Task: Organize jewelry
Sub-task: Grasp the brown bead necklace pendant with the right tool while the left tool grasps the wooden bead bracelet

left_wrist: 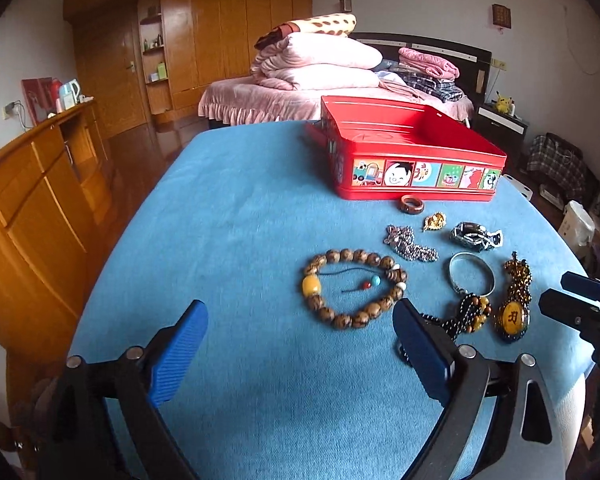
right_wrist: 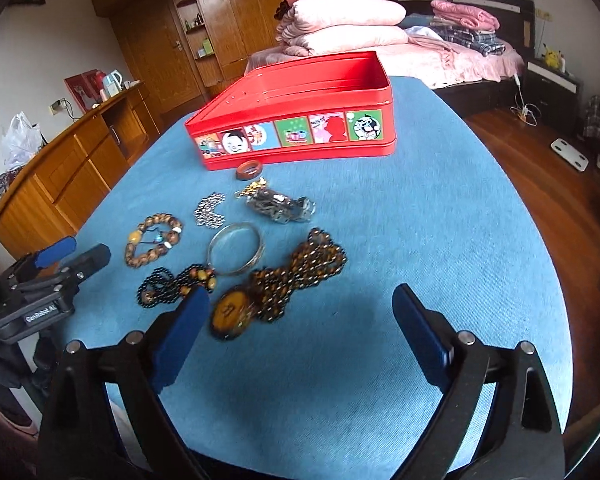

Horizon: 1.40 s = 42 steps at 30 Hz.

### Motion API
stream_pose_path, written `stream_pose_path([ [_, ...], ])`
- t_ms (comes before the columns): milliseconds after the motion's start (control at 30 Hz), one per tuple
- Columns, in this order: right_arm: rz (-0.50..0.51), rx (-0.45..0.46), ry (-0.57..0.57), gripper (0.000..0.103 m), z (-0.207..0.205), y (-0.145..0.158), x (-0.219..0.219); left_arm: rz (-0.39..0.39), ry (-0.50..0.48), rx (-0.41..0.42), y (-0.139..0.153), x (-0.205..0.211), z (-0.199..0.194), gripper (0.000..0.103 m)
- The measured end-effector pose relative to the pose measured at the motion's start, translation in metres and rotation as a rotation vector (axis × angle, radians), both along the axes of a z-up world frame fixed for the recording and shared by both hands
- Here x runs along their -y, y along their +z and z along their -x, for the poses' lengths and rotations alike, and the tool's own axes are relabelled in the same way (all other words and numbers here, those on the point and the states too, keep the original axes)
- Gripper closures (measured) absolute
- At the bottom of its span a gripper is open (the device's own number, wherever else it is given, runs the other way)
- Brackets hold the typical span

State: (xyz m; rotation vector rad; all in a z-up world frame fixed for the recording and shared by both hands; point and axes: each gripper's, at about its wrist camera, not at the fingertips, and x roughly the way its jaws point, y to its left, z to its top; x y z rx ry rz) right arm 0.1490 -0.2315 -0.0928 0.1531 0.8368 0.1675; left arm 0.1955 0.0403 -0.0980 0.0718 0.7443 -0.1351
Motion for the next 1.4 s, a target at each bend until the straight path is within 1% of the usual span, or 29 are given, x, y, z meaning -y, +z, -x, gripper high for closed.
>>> stream_pose_path([
  [133,0.001,-0.018,0.013,0.014,0.003,0.002,-0.010,0.018,0.000,-0.009,0.000,-0.002,0.003,0.011],
  [200,0.000,-0.027,0.019,0.027,0.004,0.001,-0.016,0.013,0.001,-0.006,-0.001,-0.001,0.005,0.011],
  [333,0.010,-0.065,0.026,0.031,-0.001,-0.004,-0.026,0.014,-0.004,-0.007,-0.003,-0.002,0.005,0.011],
  [400,0.010,-0.081,0.032,0.039,-0.004,-0.008,-0.030,0.006,0.003,-0.005,-0.003,-0.002,0.003,0.011],
  [467,0.020,-0.089,0.026,0.042,-0.006,-0.011,-0.034,0.002,0.012,-0.004,-0.004,-0.003,0.001,0.011],
  [567,0.046,-0.084,0.023,0.047,-0.009,-0.012,-0.037,0.017,0.019,-0.011,-0.004,-0.006,-0.002,0.011],
  [667,0.086,-0.074,0.021,0.056,-0.013,-0.014,-0.039,0.024,0.013,-0.015,-0.005,-0.005,-0.004,0.011],
  [733,0.107,-0.062,0.039,0.060,-0.014,-0.014,-0.040,0.026,0.009,-0.018,-0.005,-0.004,-0.005,0.011],
  [800,0.109,-0.063,0.045,0.070,-0.013,-0.013,-0.036,0.028,0.002,-0.018,-0.004,-0.003,-0.005,0.011],
  [833,0.106,-0.066,0.041,0.073,-0.013,-0.012,-0.032,0.031,-0.001,-0.015,-0.003,-0.003,-0.005,0.011],
  [1000,0.123,-0.075,-0.034,0.075,-0.014,-0.009,-0.010,0.073,-0.041,-0.022,0.002,0.004,-0.005,0.011],
  [1133,0.112,-0.083,-0.044,0.074,-0.018,-0.010,-0.002,0.106,-0.098,-0.039,0.005,0.018,-0.010,0.012],
  [1200,0.114,-0.081,-0.043,0.074,-0.019,-0.009,-0.002,0.101,-0.118,-0.043,0.005,0.028,-0.014,0.016],
  [1233,0.113,-0.081,-0.042,0.074,-0.020,-0.009,-0.001,0.099,-0.131,-0.048,0.005,0.033,-0.016,0.021],
  [1267,0.111,-0.080,-0.040,0.073,-0.021,-0.009,-0.001,0.101,-0.149,-0.062,0.004,0.038,-0.020,0.025],
  [1333,0.104,-0.079,-0.037,0.073,-0.020,-0.010,0.001,0.112,-0.167,-0.094,0.001,0.045,-0.027,0.028],
  [1400,0.100,-0.076,-0.035,0.070,-0.019,-0.010,0.002,0.108,-0.174,-0.127,-0.005,0.051,-0.035,0.034],
])
